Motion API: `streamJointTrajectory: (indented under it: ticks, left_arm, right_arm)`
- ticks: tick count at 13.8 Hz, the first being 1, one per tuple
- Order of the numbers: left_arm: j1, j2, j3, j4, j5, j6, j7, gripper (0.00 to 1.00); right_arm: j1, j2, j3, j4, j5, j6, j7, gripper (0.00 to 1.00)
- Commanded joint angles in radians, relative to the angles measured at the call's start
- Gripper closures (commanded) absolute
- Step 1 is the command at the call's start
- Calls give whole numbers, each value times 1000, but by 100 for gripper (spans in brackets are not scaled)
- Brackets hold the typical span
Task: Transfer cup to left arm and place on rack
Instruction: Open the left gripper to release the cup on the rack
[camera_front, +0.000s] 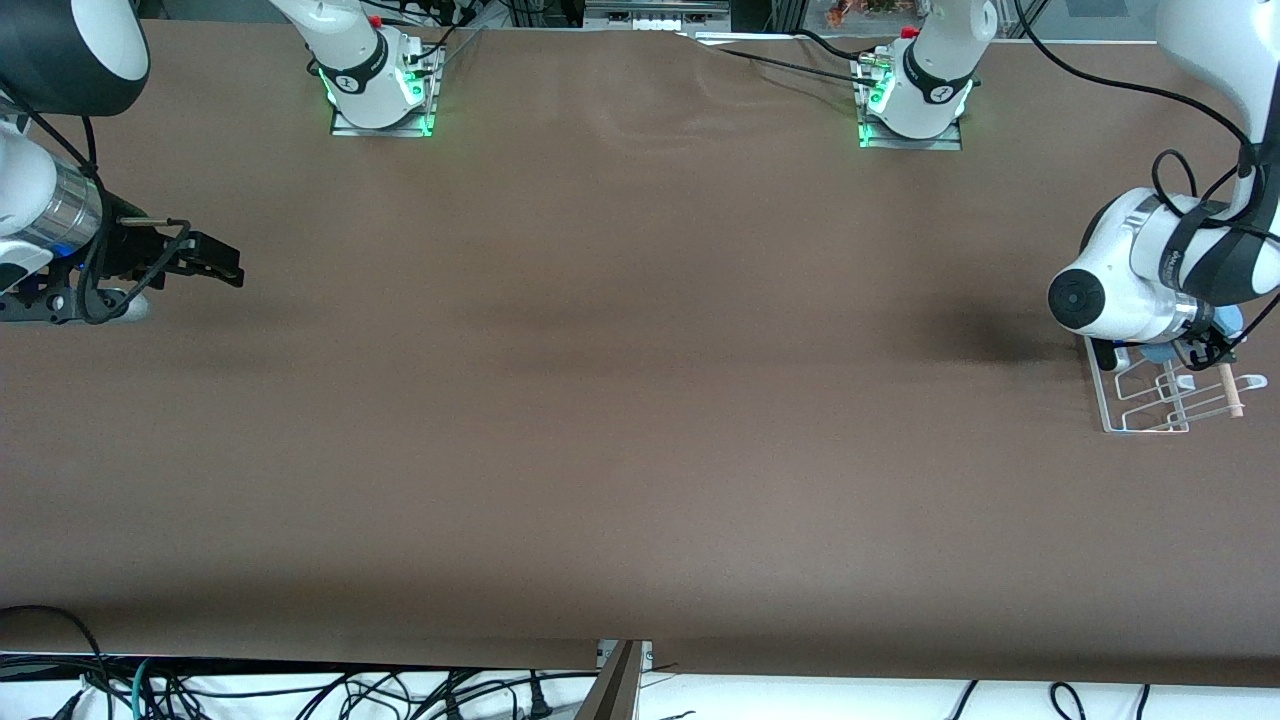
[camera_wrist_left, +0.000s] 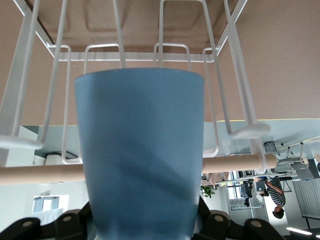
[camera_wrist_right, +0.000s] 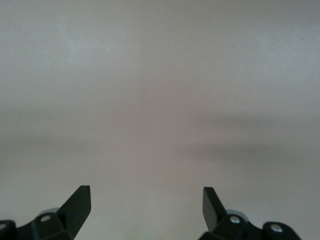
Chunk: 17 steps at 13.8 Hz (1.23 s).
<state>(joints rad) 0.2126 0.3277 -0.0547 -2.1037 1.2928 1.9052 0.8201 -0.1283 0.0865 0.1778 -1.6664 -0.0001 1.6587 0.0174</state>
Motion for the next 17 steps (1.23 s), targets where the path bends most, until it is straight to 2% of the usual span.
streamJointTrajectory:
  ticks: [1, 2, 6, 8, 9, 11, 13, 15, 17]
  left_arm:
    - [4, -6, 7, 2, 26, 18, -10, 16]
    - [4, -7, 7, 5, 26, 17, -7, 0]
    - [1, -29, 6, 51, 8, 5, 59, 0]
    - [-5, -70, 1, 91, -74, -6, 102, 0]
    - [-5, -88, -1, 132, -172, -8, 102, 0]
    - [-2, -108, 1, 255, -487, -32, 100, 0]
    - [-4, -127, 1, 374, -732, -113, 76, 0]
    - [-10, -131, -2, 479, -861, -210, 9, 0]
    - [-10, -154, -4, 542, -1001, -258, -186, 0]
  right_arm:
    - [-4, 2, 0, 14, 15, -17, -4, 1]
    - [-4, 4, -1, 14, 15, -16, -4, 1]
    - [-4, 4, 0, 14, 15, -17, -5, 1]
    - [-4, 2, 0, 14, 15, -16, -5, 1]
    - [-4, 4, 0, 14, 17, -17, -5, 1]
    - [-4, 4, 0, 14, 15, -16, -5, 1]
    - [-4, 2, -1, 14, 15, -17, -4, 1]
    - [-4, 2, 0, 14, 15, -17, -5, 1]
    - [-4, 4, 0, 14, 15, -16, -5, 1]
